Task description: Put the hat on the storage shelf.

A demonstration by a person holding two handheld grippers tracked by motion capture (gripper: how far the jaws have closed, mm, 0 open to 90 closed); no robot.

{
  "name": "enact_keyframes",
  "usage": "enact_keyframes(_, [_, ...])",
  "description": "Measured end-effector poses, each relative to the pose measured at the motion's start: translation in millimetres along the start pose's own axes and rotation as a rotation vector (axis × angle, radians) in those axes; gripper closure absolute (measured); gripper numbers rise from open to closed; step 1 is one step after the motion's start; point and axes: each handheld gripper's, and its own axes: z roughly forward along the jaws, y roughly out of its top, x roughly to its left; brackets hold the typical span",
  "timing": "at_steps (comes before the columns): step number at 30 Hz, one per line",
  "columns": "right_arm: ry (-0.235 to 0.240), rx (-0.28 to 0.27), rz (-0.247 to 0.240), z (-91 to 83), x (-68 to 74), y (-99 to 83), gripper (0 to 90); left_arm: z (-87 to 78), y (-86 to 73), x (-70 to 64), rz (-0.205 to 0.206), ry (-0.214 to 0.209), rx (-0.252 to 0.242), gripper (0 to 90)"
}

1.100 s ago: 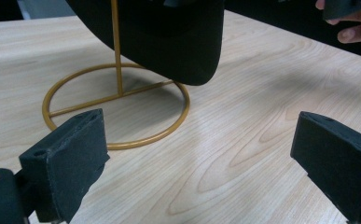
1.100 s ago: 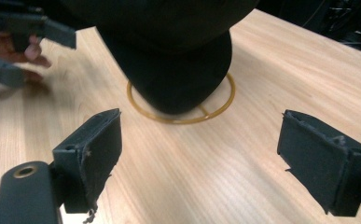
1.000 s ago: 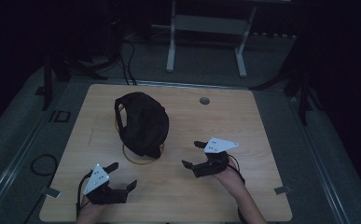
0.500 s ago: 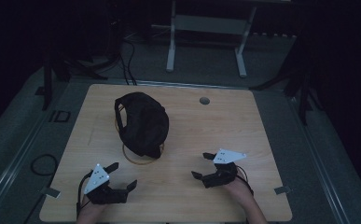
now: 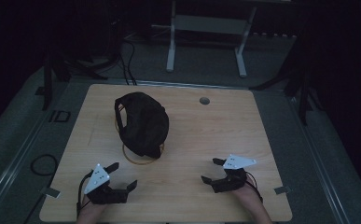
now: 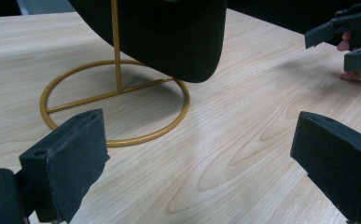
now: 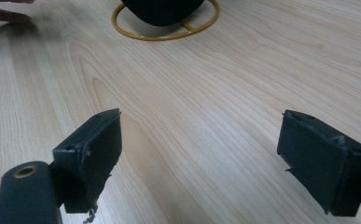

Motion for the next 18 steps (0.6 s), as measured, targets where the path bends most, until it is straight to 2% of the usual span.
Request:
enact_keyframes(4, [-0.033,-0.020,-0.003,-6.6,-4.1,-7.8,13.9,0.2,-0.3,-0.7,0.006,-0.005,0.001,4.3])
enact_keyframes(18, [-0.071,-0.033,0.023,-20.8,-22.4,-19.0,13.9,-0.3,-1.6,-0.2,0.003,0.002,0.005,4.3])
